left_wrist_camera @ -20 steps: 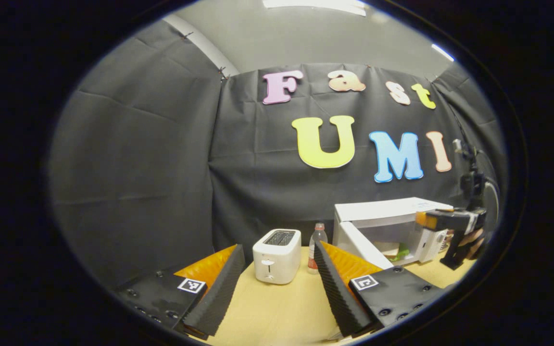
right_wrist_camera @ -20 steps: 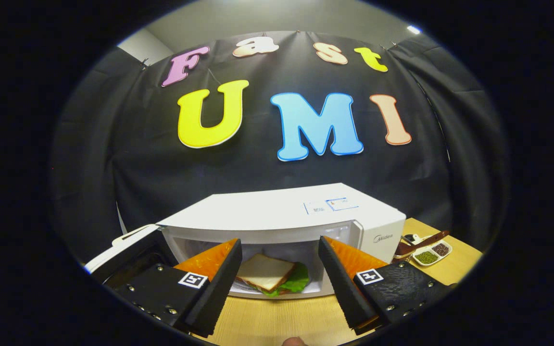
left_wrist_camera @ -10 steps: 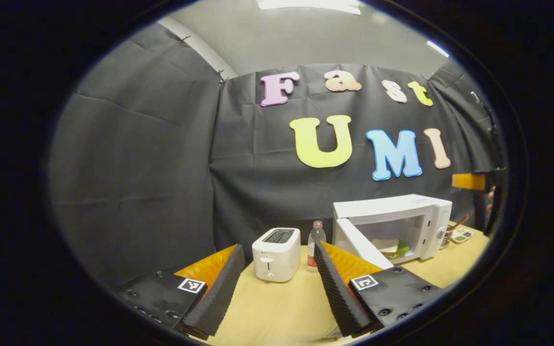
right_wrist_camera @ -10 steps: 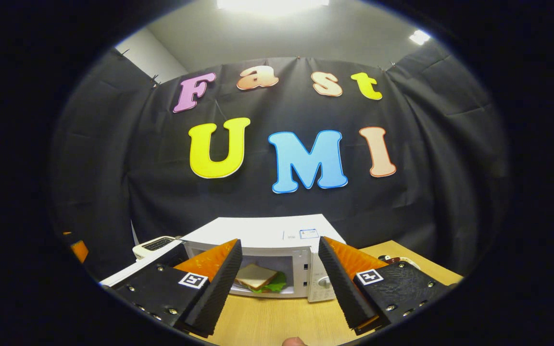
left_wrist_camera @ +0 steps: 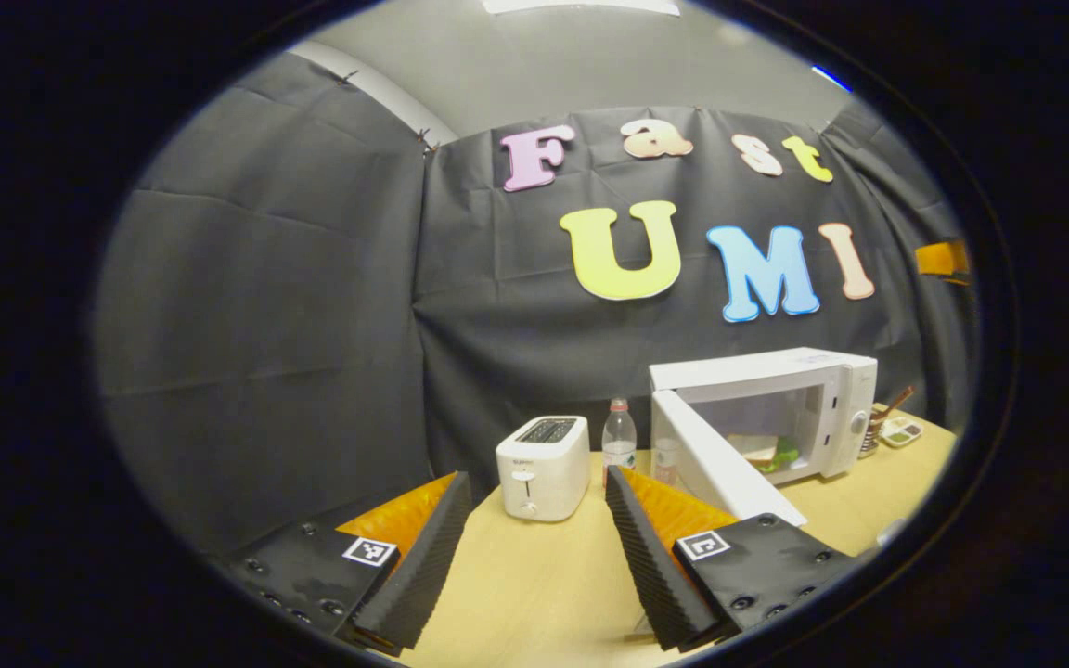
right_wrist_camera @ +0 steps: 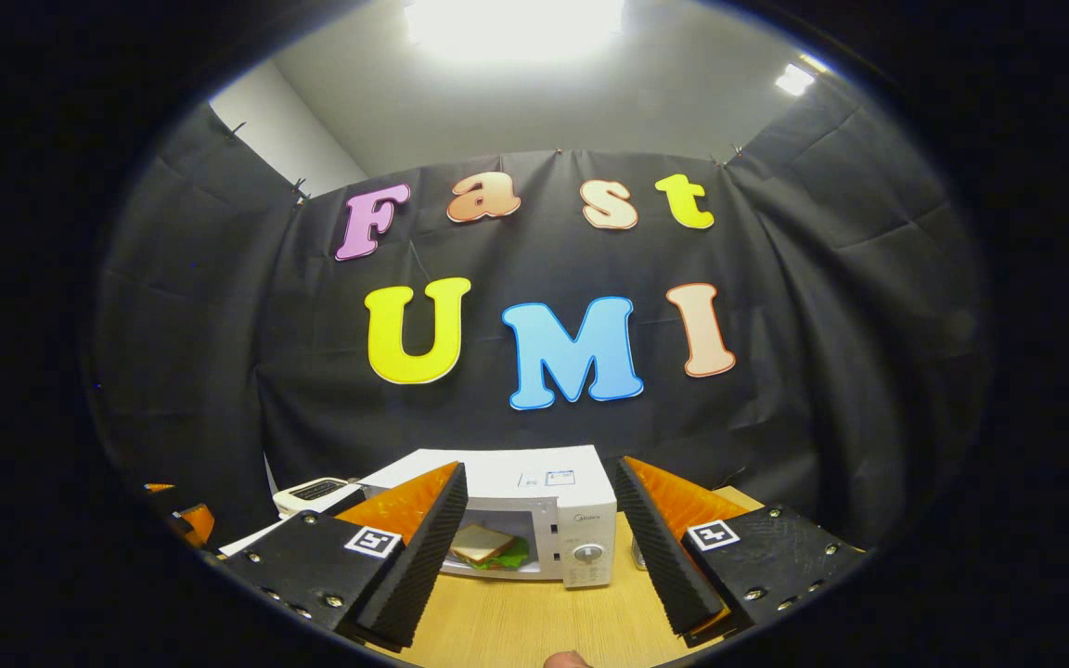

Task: Open the microwave oven with the left hand, put the food in, and close the microwave oven.

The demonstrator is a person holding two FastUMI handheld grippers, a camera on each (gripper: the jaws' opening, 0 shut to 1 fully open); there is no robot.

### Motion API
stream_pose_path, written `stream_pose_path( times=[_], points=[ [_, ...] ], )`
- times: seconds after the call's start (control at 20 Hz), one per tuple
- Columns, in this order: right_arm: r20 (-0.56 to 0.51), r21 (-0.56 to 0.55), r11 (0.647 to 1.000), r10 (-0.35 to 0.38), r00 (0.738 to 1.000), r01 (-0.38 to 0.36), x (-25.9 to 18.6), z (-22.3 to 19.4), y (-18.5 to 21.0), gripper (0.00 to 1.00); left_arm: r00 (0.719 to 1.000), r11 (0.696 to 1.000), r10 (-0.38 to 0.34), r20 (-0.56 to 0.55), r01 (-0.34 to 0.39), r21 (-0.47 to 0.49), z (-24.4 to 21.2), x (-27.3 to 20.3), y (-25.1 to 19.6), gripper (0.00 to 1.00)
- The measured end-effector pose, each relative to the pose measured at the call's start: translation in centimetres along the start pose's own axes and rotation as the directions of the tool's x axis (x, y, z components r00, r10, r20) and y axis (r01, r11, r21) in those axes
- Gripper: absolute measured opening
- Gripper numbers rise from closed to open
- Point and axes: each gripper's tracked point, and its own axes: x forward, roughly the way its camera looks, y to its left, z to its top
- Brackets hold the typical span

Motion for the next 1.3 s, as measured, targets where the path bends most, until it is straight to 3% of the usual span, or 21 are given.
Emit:
stream_pose_path(
  times=[0.2, 0.4, 0.5, 0.85, 0.95, 1.3],
  points=[
    [0.004, -0.014, 1.0, 0.001, 1.0, -0.001, -1.5, 0.5, -1.4, 0.96, 0.999, 1.0, 0.001, -0.042, -0.002, -0.018, -1.4, -0.9, -0.6, 0.93],
    [-0.008, -0.02, 1.0, -0.011, 1.0, 0.011, -2.9, 0.3, -3.6, 0.96, 0.996, 1.0, 0.013, -0.085, -0.015, -0.027, -3.3, -1.2, -1.8, 0.56],
    [-0.013, -0.014, 1.0, -0.019, 1.0, 0.019, -3.6, 0.2, -4.6, 0.96, 0.994, 0.999, 0.022, -0.108, -0.027, -0.04, -3.8, -0.9, -1.9, 0.13],
    [-0.018, -0.009, 0.999, -0.032, 0.999, 0.032, -6.2, 0.8, -8.7, 0.96, 0.982, 0.999, 0.025, -0.188, -0.029, -0.022, -6.2, -2.8, -5.1, 0.11],
    [-0.017, -0.018, 1.0, -0.026, 1.0, 0.026, -7.0, 1.0, -9.7, 0.96, 0.981, 0.999, 0.037, -0.191, -0.037, 0.001, -6.3, -2.8, -5.6, 0.07],
    [-0.031, -0.025, 1.0, -0.012, 0.999, 0.011, -9.4, 1.8, -12.2, 0.96, 0.983, 1.0, 0.01, -0.183, -0.011, -0.004, -5.0, -3.8, -9.9, 0.07]
  ],
)
